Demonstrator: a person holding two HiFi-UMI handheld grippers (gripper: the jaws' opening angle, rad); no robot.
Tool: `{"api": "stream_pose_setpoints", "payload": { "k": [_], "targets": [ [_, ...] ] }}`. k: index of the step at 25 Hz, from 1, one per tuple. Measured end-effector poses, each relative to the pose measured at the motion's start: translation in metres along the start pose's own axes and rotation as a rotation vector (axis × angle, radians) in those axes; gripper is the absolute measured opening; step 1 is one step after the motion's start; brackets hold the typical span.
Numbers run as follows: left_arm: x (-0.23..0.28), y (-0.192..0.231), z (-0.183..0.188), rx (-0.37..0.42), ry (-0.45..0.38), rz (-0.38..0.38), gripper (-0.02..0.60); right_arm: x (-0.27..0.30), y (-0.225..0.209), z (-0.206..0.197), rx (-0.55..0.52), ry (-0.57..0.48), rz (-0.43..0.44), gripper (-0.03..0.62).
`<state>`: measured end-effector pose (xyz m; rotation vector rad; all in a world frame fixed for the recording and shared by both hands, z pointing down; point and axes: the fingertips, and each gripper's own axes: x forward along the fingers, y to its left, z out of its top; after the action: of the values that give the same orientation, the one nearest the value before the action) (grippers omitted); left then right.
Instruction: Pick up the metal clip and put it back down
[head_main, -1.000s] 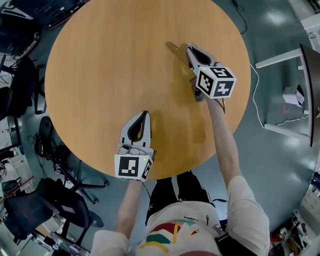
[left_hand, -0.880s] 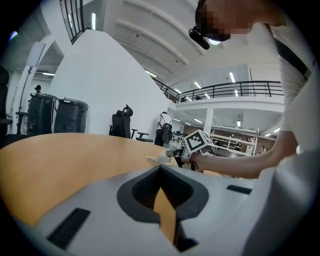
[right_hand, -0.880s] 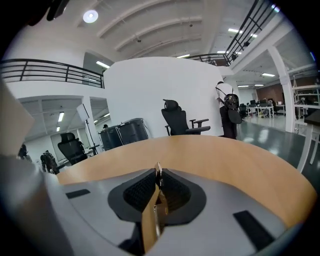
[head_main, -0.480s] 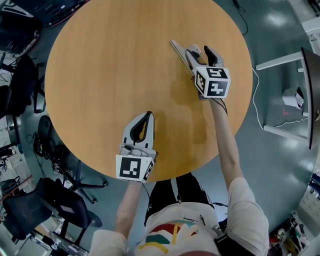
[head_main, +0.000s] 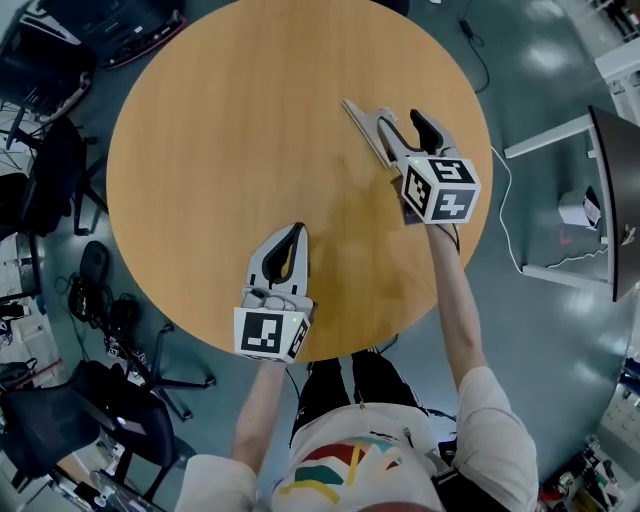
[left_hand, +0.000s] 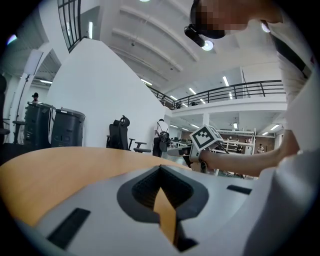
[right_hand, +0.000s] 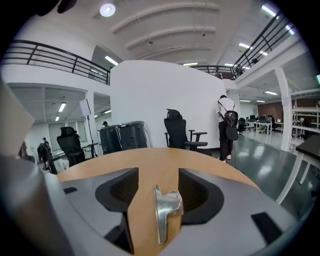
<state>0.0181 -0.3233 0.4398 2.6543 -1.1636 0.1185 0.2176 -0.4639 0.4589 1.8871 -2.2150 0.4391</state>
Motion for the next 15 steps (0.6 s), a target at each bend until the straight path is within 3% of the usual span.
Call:
{"api": "stream_pose_setpoints", "payload": {
  "k": [1,2,4,5,11,15],
  "targets": [
    [-0.003,0.0,0.009,0.007,-0.014,0.0,0.041,-0.011,0.006,0.011,0.007,-0.012,-0.003,0.258],
    [-0.008,-0.001,0.019,0.014,-0.028,0.0,0.041,-0.023,0.013,0.022,0.004,-0.03,-0.013,0.205],
    [-0.02,-0.008,0.039,0.024,-0.055,0.002,0.041,-0.052,0.027,0.043,-0.028,-0.07,-0.028,0.031],
    [-0.028,-0.014,0.05,0.027,-0.07,0.005,0.041,-0.069,0.036,0.053,-0.05,-0.085,-0.028,0.014],
    [-0.077,-0.056,0.12,0.082,-0.184,0.012,0.041,-0.179,0.085,0.118,-0.091,-0.213,-0.023,0.014],
    [-0.103,-0.089,0.143,0.072,-0.225,0.028,0.041,-0.251,0.104,0.145,-0.062,-0.297,-0.011,0.014]
  ]
}}
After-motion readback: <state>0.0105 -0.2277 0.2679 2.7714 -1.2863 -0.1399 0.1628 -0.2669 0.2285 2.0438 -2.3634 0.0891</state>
